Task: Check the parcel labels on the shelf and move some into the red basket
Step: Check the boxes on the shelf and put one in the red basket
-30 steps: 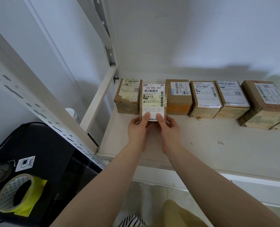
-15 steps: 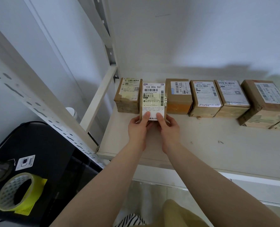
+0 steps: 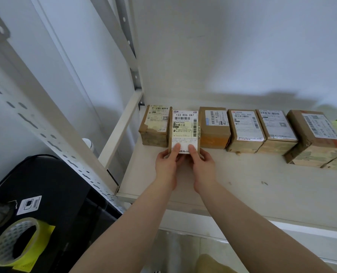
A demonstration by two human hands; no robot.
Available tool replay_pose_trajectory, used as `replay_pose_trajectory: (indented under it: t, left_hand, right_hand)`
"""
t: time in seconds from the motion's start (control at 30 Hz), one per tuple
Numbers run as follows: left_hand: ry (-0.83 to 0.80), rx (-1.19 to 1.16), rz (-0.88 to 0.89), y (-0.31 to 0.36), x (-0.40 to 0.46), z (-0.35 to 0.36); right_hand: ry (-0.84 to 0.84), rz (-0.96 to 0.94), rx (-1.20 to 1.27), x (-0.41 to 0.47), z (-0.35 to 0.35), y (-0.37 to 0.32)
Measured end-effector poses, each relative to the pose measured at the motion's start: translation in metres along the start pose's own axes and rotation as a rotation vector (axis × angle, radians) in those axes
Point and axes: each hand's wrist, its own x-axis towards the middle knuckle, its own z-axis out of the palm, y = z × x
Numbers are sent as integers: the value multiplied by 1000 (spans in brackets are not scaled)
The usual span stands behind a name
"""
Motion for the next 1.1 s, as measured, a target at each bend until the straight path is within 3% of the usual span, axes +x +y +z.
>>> replay_pose_trajectory:
  t: [0.4, 0.6, 0.87, 1.1]
  left_hand:
    - [-13, -11, -125, 16, 7, 12]
    - [66, -18, -112, 20, 22, 18]
    - [97, -45, -242, 34, 35, 29]
    - [73, -27, -269, 36, 40, 26]
  right_hand:
    - [39, 107, -13, 5, 18, -25]
    - [104, 165, -51, 12, 31, -29]
    - [135, 239, -91, 18, 44, -43]
    - [147, 218, -79, 16, 46, -45]
